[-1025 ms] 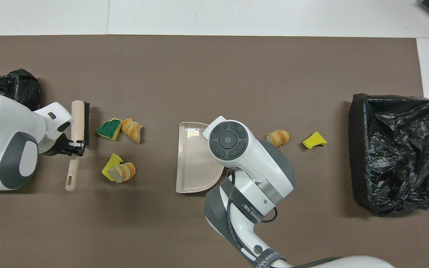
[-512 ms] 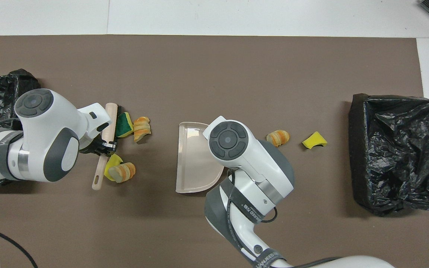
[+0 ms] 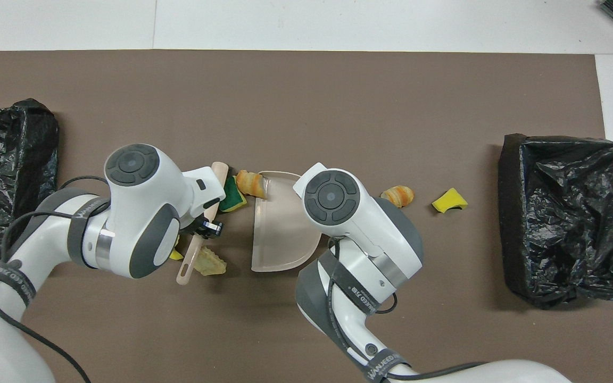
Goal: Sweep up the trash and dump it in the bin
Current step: 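Sweep the sponges and bread toward the dustpan with the left gripper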
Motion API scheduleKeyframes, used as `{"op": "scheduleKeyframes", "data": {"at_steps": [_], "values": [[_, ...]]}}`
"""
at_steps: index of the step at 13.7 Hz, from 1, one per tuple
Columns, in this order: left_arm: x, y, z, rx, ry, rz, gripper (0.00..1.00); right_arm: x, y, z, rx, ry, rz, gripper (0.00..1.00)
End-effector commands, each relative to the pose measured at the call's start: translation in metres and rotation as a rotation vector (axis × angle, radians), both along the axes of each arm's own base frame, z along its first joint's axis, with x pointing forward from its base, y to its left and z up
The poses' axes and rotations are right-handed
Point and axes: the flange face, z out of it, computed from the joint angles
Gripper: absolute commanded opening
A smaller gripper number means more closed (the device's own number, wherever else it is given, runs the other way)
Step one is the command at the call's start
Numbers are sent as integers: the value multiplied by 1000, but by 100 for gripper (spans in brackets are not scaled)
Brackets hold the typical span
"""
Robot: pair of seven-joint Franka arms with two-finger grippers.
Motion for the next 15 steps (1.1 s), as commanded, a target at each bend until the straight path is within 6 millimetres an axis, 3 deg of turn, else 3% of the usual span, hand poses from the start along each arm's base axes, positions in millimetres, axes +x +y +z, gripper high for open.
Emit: {"op": "scheduleKeyframes", "data": {"at_steps": [1, 8, 15], "values": [[-8, -17, 3, -7, 17, -34, 0, 5, -8, -9, 32, -2, 17, 0], [-25, -58, 13, -118, 58, -2, 0, 15, -36, -18, 79, 65, 61, 0], [-21, -51, 64, -201, 93, 80, 0, 16, -34, -11, 81, 56, 68, 0]]}}
